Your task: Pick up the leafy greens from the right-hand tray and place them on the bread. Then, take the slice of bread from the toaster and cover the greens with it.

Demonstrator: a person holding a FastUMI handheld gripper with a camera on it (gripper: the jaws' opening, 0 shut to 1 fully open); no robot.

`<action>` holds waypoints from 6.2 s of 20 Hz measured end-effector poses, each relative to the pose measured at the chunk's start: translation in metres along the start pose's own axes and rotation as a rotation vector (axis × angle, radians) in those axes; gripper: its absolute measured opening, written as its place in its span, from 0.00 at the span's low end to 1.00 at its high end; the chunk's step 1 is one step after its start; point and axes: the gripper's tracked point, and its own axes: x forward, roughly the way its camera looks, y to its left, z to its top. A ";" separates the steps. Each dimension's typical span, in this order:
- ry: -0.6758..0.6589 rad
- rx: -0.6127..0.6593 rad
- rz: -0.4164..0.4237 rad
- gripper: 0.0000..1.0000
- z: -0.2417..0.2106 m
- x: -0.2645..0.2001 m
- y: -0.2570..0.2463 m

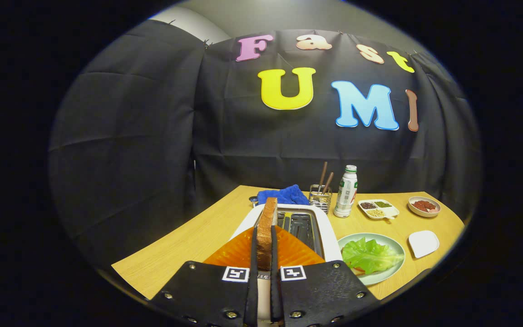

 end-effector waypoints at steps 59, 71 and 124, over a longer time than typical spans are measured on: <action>0.041 0.087 -0.034 0.03 0.002 -0.031 -0.216; 0.079 0.189 0.043 0.03 -0.033 0.002 -0.200; -0.095 -0.025 -0.212 0.35 -0.036 -0.035 -0.347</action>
